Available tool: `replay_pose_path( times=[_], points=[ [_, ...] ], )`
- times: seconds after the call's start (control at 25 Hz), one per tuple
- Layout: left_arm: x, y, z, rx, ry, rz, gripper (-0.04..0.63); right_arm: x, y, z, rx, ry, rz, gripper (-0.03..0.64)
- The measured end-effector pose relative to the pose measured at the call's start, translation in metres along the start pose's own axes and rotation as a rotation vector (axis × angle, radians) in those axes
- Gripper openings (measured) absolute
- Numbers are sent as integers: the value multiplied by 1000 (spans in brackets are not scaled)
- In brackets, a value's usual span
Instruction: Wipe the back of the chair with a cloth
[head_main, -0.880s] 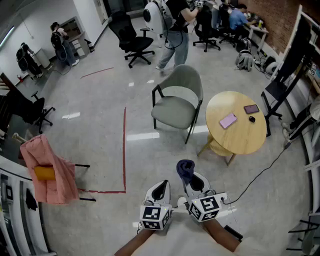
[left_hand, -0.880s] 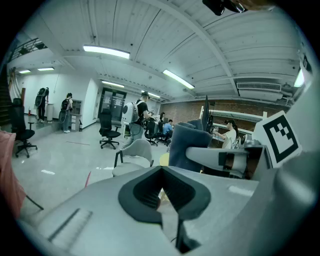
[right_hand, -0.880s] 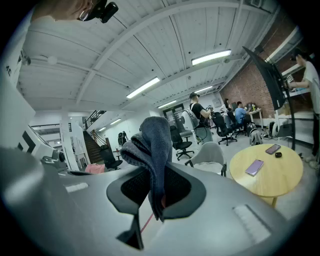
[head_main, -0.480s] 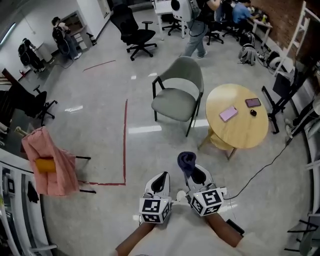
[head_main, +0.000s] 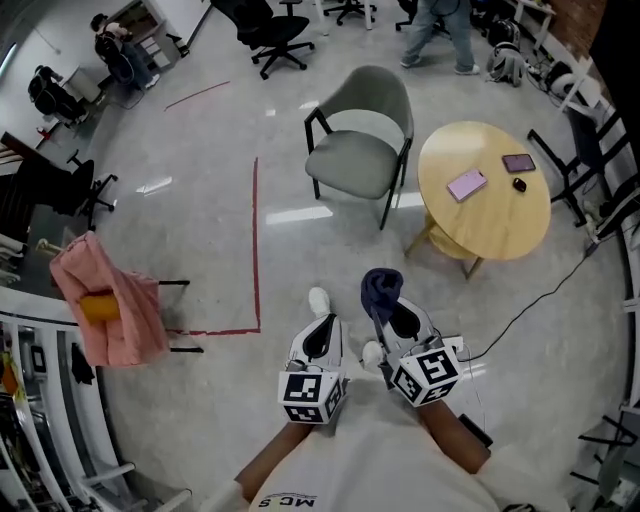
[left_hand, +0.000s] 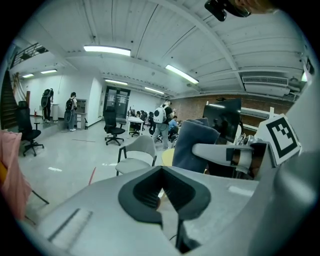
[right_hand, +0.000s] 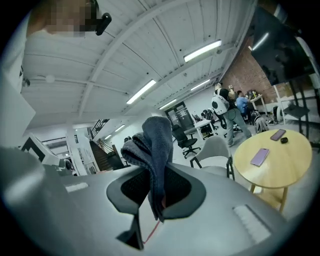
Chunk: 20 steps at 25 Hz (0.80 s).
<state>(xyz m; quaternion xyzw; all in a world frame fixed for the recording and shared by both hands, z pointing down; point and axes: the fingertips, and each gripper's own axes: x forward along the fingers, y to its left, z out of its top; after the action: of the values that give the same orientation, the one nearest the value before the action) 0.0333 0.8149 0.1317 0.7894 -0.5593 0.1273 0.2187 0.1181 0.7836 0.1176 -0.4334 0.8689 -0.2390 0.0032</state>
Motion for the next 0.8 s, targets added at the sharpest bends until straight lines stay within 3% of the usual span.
replay_pose_path(
  times=[0.36, 0.56, 0.8],
  points=[
    [68, 53, 28, -46, 17, -48, 0, 78, -31, 9, -20, 48, -77, 73],
    [116, 97, 73, -52, 5, -85, 0, 152, -46, 40, -3, 50, -103, 73],
    [167, 181, 137, -41, -4, -103, 0, 257, -48, 88, -17, 32, -131, 74]
  ],
)
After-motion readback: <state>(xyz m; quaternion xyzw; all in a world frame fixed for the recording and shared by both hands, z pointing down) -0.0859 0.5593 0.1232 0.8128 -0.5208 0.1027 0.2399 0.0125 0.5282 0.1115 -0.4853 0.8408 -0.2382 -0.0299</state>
